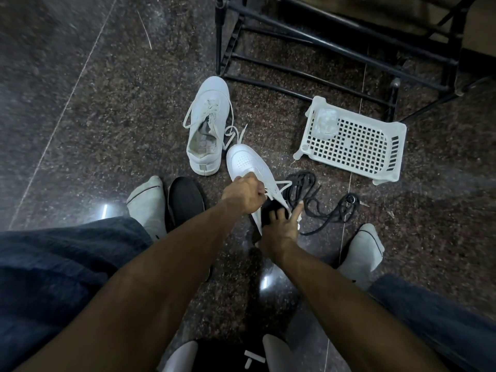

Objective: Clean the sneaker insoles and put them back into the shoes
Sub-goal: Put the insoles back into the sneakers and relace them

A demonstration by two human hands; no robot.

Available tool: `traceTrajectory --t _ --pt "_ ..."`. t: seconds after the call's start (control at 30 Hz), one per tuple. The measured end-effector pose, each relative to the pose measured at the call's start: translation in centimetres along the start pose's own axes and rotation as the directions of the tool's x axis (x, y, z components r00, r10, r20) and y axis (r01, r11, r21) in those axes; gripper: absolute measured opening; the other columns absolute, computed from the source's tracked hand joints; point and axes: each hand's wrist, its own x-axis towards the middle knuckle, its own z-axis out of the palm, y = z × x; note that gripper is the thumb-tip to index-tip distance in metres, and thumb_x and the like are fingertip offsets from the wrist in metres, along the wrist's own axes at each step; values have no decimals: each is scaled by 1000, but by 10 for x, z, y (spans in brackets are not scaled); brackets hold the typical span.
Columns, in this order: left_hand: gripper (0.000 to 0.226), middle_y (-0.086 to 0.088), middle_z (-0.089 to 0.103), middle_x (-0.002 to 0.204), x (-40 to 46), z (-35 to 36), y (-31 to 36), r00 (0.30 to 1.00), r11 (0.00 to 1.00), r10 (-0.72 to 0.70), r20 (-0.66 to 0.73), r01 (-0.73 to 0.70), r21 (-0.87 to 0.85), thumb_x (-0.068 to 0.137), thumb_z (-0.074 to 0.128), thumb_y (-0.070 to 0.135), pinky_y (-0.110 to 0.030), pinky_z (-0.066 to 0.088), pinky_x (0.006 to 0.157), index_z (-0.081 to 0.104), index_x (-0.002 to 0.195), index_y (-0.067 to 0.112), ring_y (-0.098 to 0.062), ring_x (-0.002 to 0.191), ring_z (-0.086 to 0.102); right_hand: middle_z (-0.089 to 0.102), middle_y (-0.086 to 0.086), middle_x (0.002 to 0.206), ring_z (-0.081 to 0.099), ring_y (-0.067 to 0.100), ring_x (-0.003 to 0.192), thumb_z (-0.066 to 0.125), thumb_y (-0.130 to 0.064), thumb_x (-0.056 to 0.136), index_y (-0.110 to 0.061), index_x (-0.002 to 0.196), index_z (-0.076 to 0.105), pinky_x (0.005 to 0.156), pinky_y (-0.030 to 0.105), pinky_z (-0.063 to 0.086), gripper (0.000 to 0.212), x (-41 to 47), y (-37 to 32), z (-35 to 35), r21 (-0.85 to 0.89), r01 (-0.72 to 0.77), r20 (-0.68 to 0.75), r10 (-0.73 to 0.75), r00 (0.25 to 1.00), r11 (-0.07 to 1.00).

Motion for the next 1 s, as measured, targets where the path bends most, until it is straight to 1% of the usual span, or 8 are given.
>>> traceTrajectory --t 0.17,0.3,0.4,0.53,0.6,0.7,0.83,1.0 --pt "21 0 50 123 -11 6 -2 997 998 44 -60 -46 -32 90 59 28 -43 48 90 65 108 19 -25 111 52 50 8 134 41 29 128 48 -61 89 -21 119 62 105 46 33 52 -2 26 10 513 165 -50 -163 985 842" --pt "46 -1 41 125 -28 22 -11 988 981 23 -153 -51 -186 83 69 26 -36 46 79 48 124 19 -27 103 57 66 9 111 61 30 107 57 -36 86 -21 95 63 83 30 45 19 -18 39 20 514 300 -110 -286 952 803" --pt "72 -4 37 137 -37 27 -16 992 975 -57 -114 31 -221 81 72 32 -42 46 92 35 142 22 -30 116 53 67 6 109 62 29 102 56 -30 85 -27 95 63 81 31 47 13 -28 36 18 532 382 -143 -365 920 756" --pt "79 -6 48 138 -44 33 -30 986 952 -164 -34 149 -267 81 70 46 -42 45 99 32 146 22 -28 120 53 60 -5 113 61 20 93 52 -26 91 -30 107 64 83 35 51 20 -29 42 15 702 310 -458 73 886 641" --pt "68 -5 62 124 -49 37 -38 987 950 -161 21 161 -267 81 70 50 -37 48 92 45 139 24 -23 110 60 50 -6 122 59 18 96 57 -26 91 -30 123 54 85 35 50 32 -22 51 13 806 254 -432 237 870 535" --pt "23 1 71 93 -56 37 -42 997 980 -73 -5 71 -185 87 66 40 -30 49 74 67 103 24 -19 86 65 49 -3 135 58 23 113 60 -27 90 -29 136 46 91 38 49 48 -13 61 9 770 213 -294 37 955 602" --pt "18 4 66 75 -51 23 -42 998 966 -53 39 61 -251 85 67 22 -27 48 69 64 68 25 -13 73 62 70 2 104 65 27 99 55 -29 93 -27 113 66 76 31 49 23 -10 62 12 736 187 -270 29 962 650" --pt "19 -10 66 67 -51 -12 -39 952 614 -306 -11 189 -766 84 57 3 -22 47 48 66 66 6 -17 56 59 64 -7 69 62 15 71 58 -35 94 -28 79 69 62 26 39 20 -16 90 12 790 233 -294 17 956 567"
